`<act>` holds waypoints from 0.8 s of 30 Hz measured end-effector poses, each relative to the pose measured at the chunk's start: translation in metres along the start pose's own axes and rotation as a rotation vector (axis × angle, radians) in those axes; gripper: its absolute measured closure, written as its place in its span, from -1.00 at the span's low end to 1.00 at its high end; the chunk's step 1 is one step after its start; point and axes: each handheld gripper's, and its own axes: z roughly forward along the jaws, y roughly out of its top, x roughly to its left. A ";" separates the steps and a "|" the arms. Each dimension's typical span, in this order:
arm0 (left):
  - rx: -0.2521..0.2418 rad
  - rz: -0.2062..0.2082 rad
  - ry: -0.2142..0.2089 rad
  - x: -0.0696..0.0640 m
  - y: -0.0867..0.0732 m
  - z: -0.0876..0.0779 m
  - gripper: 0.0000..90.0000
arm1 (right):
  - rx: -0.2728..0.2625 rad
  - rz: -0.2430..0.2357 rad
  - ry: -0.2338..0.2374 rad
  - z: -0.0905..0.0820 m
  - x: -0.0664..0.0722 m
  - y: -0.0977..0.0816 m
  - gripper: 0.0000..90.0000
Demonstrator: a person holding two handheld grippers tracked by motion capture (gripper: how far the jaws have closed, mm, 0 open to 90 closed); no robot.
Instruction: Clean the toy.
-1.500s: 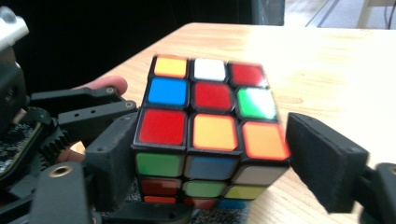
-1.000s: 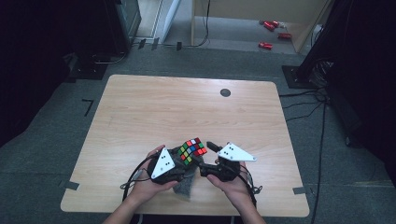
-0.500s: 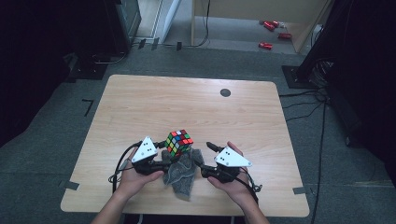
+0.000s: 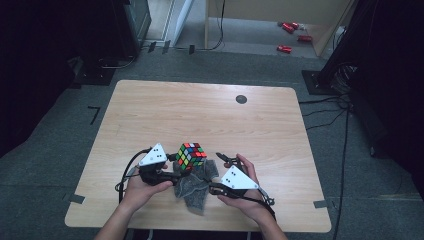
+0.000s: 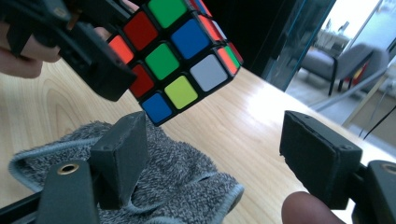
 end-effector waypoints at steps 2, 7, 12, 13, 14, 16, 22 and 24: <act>0.000 -0.010 -0.003 0.001 0.000 0.000 -0.21 | -0.007 -0.013 -0.003 0.001 0.001 -0.001 -0.47; 0.030 -0.036 -0.028 0.002 0.001 0.001 -0.21 | -0.022 -0.094 -0.021 0.009 0.008 -0.007 -0.49; 0.068 -0.069 -0.059 0.003 0.001 0.004 -0.21 | -0.033 -0.189 -0.049 0.014 0.013 -0.011 -0.49; 0.073 -0.072 -0.061 0.003 0.001 0.005 -0.21 | -0.042 -0.227 -0.054 0.015 0.015 -0.012 -0.49; 0.079 -0.071 -0.066 0.003 0.001 0.005 -0.21 | -0.042 -0.227 -0.054 0.015 0.015 -0.012 -0.49; 0.096 -0.084 -0.095 0.004 0.001 0.007 -0.22 | -0.048 -0.264 -0.041 0.016 0.018 -0.013 -0.44; 0.108 -0.107 -0.119 0.002 0.002 0.010 -0.22 | -0.063 -0.343 -0.068 0.019 0.024 -0.015 -0.30; 0.101 -0.128 -0.133 0.003 0.002 0.010 -0.22 | -0.069 -0.358 -0.073 0.018 0.024 -0.015 -0.28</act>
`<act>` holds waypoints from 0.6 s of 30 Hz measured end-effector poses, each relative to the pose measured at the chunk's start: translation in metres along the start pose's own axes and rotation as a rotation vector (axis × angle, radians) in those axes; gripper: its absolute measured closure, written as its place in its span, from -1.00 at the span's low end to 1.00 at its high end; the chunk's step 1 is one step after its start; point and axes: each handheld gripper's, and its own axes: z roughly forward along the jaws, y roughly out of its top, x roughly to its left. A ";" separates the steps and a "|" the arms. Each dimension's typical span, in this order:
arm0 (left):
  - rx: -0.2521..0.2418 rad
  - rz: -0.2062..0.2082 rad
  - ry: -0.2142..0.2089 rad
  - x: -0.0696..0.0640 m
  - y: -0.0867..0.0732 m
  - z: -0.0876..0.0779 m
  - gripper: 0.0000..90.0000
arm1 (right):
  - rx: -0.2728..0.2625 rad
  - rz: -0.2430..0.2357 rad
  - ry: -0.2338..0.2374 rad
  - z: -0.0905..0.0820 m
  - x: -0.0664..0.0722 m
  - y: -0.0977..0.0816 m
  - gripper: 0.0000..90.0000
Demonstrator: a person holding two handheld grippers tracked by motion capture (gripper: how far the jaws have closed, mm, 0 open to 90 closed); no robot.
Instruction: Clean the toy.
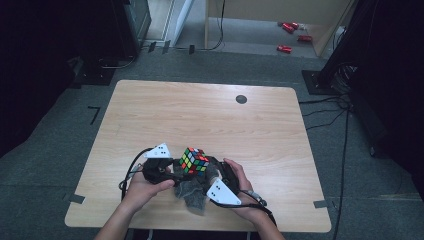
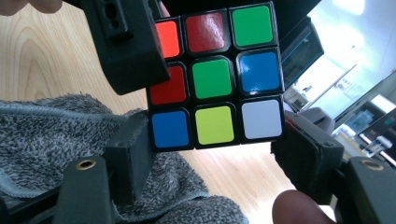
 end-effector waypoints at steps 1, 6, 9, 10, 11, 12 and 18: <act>0.000 0.000 0.000 0.000 0.000 0.000 -0.22 | 0.000 0.000 0.000 0.000 0.000 0.000 -0.28; -0.015 -0.015 -0.009 0.000 -0.001 0.001 -0.24 | -0.007 0.004 0.002 -0.002 0.000 -0.001 -0.26; -0.030 -0.019 -0.011 0.000 0.000 0.001 -0.25 | -0.011 0.023 0.001 -0.002 -0.001 -0.001 -0.25; -0.036 -0.020 -0.010 -0.001 0.000 0.001 -0.26 | -0.014 0.027 0.001 -0.002 -0.001 -0.001 -0.25; -0.050 -0.027 -0.012 -0.001 0.001 0.002 -0.27 | -0.016 0.023 0.005 -0.002 -0.001 -0.001 -0.25; -0.050 -0.027 -0.012 -0.001 0.001 0.002 -0.28 | -0.016 0.023 0.005 -0.002 -0.001 -0.001 -0.25; -0.075 -0.030 -0.001 -0.002 0.000 0.003 -0.34 | -0.006 0.012 0.022 -0.001 0.005 0.000 -0.25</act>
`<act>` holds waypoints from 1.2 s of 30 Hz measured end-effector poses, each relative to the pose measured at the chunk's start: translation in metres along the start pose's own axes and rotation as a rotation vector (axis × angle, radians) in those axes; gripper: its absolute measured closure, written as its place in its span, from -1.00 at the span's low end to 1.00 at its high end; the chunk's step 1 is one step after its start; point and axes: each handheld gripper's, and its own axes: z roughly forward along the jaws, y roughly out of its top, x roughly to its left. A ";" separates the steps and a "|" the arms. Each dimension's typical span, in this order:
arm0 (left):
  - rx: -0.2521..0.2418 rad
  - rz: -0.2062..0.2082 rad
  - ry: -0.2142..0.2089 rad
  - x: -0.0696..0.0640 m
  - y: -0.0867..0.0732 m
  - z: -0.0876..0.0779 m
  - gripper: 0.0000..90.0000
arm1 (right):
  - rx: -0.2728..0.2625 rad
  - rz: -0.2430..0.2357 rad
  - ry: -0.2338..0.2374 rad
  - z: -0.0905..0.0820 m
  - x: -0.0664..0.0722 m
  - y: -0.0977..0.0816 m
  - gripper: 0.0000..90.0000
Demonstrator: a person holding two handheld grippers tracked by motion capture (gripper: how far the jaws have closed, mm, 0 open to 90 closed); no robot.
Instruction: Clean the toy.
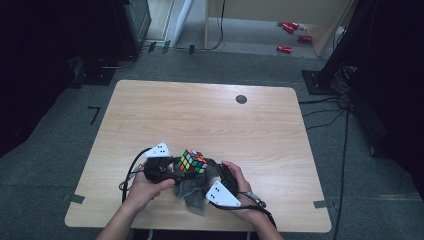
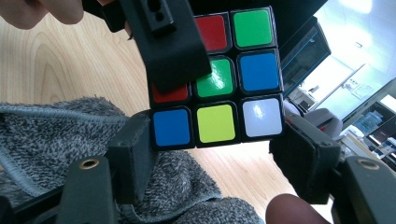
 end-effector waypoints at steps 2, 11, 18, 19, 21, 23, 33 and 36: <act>-0.007 0.001 0.001 0.000 0.000 0.000 -0.36 | 0.000 0.000 0.000 0.000 0.000 0.000 -0.25; -0.047 0.021 0.023 -0.003 0.000 -0.002 -0.25 | -0.003 -0.009 0.002 -0.001 0.001 0.002 -0.25; -0.138 0.042 0.069 0.005 0.001 -0.021 -0.23 | 0.149 0.254 0.093 0.002 -0.007 0.001 -0.36; -0.138 0.042 0.069 0.005 0.001 -0.021 -0.23 | 0.149 0.254 0.093 0.002 -0.007 0.001 -0.36; -0.160 0.063 0.088 0.007 0.001 -0.026 -0.23 | 0.221 0.355 0.117 0.004 -0.008 0.000 -0.36; -0.165 0.076 0.123 0.008 0.000 -0.028 -0.23 | 0.267 0.465 0.149 0.010 -0.009 0.002 -0.43; -0.198 0.096 0.211 0.007 -0.002 -0.031 -0.23 | 0.444 0.546 0.117 0.039 0.011 0.001 -0.75; -0.191 0.107 0.214 0.007 -0.003 -0.030 -0.23 | 0.489 0.573 0.136 0.043 0.013 -0.002 -0.70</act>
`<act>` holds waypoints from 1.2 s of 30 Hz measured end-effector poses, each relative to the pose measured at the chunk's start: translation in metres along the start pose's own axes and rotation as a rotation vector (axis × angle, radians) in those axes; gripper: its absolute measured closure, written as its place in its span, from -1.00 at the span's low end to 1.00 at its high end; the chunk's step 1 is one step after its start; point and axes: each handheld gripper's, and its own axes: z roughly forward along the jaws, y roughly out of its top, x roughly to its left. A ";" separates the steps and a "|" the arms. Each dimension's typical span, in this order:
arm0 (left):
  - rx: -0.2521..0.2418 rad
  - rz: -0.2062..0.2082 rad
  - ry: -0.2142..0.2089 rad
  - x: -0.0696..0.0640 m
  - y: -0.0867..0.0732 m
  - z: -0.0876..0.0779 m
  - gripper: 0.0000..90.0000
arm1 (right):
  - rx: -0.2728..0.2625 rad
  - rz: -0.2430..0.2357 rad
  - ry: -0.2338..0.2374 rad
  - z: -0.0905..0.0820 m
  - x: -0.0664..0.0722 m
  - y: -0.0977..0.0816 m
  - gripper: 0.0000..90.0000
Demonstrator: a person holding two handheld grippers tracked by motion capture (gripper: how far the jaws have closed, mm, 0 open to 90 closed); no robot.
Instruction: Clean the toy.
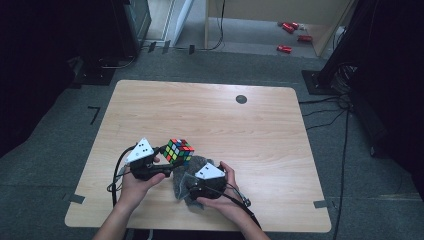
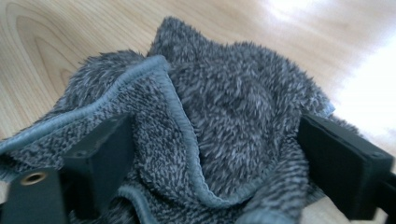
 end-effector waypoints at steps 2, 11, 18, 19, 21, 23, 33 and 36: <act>0.006 0.011 0.000 -0.001 -0.001 0.001 -0.23 | 0.044 0.021 0.019 0.002 -0.002 0.000 -0.52; -0.007 0.050 0.001 -0.004 -0.004 0.002 -0.24 | 0.028 0.106 0.055 -0.007 -0.023 -0.004 0.48; 0.013 0.133 0.019 -0.008 -0.012 0.006 -0.24 | -0.161 0.163 0.045 -0.053 -0.048 0.012 0.56; 0.019 0.146 0.012 -0.009 -0.013 0.008 -0.24 | -0.161 0.163 0.045 -0.053 -0.048 0.012 0.56; 0.012 0.180 0.002 -0.014 -0.015 0.011 -0.24 | -0.226 0.164 0.043 -0.068 -0.051 0.018 0.56; 0.004 0.205 -0.013 -0.018 -0.017 0.013 -0.23 | -0.286 0.164 0.056 -0.081 -0.053 0.023 0.56; 0.025 0.356 0.005 -0.045 -0.023 0.027 -0.23 | -0.376 0.186 0.254 -0.094 -0.034 0.039 0.55; -0.015 0.370 -0.018 -0.046 -0.023 0.021 -0.23 | -0.356 0.264 0.237 -0.090 -0.047 0.034 0.55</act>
